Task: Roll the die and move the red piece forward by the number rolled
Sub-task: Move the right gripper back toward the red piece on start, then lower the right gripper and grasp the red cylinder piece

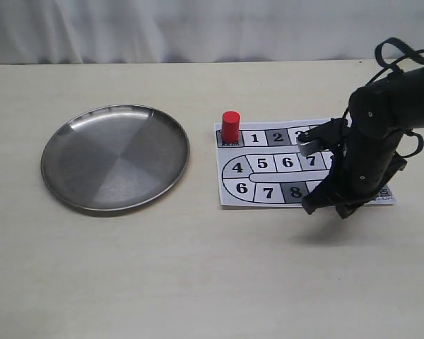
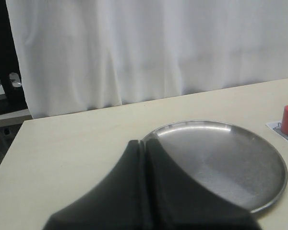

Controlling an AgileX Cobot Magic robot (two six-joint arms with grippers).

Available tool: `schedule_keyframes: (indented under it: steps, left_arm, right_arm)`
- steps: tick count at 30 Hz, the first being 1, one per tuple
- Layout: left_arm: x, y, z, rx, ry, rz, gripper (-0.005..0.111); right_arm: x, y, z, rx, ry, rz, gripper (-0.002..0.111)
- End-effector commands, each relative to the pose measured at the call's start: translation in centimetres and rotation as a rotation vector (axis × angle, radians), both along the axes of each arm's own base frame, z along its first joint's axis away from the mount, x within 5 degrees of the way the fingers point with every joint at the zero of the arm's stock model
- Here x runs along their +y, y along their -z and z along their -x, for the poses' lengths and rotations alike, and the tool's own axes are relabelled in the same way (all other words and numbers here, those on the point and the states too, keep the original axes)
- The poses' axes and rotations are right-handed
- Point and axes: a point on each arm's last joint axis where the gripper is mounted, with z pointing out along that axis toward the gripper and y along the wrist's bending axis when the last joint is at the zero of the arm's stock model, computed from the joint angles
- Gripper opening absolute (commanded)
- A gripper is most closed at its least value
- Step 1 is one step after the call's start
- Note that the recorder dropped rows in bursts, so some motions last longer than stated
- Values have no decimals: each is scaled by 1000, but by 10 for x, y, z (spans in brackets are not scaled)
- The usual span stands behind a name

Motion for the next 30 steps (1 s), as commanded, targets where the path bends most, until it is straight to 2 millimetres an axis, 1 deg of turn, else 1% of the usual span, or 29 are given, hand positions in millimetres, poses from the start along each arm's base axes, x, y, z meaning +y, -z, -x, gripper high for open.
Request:
schedule_keyframes:
  steps: [1, 2, 4, 5, 6, 7, 8, 9, 10, 12, 13, 14, 16, 17, 19, 20, 23, 26, 30]
  left_arm:
    - [-1, 0, 0, -9, 9, 1, 0]
    - [-1, 0, 0, -9, 9, 1, 0]
    - [-1, 0, 0, -9, 9, 1, 0]
    - [-1, 0, 0, -9, 9, 1, 0]
    - [-1, 0, 0, -9, 9, 1, 0]
    - [-1, 0, 0, -9, 9, 1, 0]
    - [-1, 0, 0, -9, 9, 1, 0]
    - [-1, 0, 0, -9, 9, 1, 0]
    - [-1, 0, 0, -9, 9, 1, 0]
    - [-1, 0, 0, -9, 9, 1, 0]
    - [-1, 0, 0, -9, 9, 1, 0]
    - [-1, 0, 0, -9, 9, 1, 0]
    - [-1, 0, 0, -9, 9, 1, 0]
    - [-1, 0, 0, -9, 9, 1, 0]
    - [-1, 0, 0, -9, 9, 1, 0]
    - [-1, 0, 0, -9, 9, 1, 0]
    - [-1, 0, 0, -9, 9, 1, 0]
    - [-1, 0, 0, -9, 9, 1, 0]
    - [-1, 0, 0, -9, 9, 1, 0]
  right_arm:
    - [0, 0, -1, -5, 2, 1, 4]
    - [1, -4, -3, 11, 11, 4, 4]
    - [6, -20, -10, 17, 57, -25, 5]
    - [9, -35, -16, 5, 78, -48, 5]
    - [10, -45, -19, -12, 87, -63, 5]
    - [14, -63, -25, -63, 99, -101, 5]
    - [16, -73, -28, -94, 107, -126, 5]
    - [21, -89, -34, -158, 109, -184, 11]
    - [23, -95, -37, -188, 99, -215, 15]
    - [31, -106, -43, -241, 74, -298, 30]
    - [35, -108, -46, -262, 65, -333, 37]
    - [40, -110, -50, -305, 48, -393, 47]
    - [47, -110, -56, -352, 17, -466, 61]
    - [50, -108, -59, -376, 7, -501, 67]
    - [55, -103, -66, -414, -11, -546, 75]
    - [58, -98, -70, -428, -36, -564, 81]
    - [61, -86, -78, -472, -108, -571, 86]
    - [62, -76, -86, -507, -136, -561, 86]
    - [65, -73, -96, -517, -188, -549, 86]
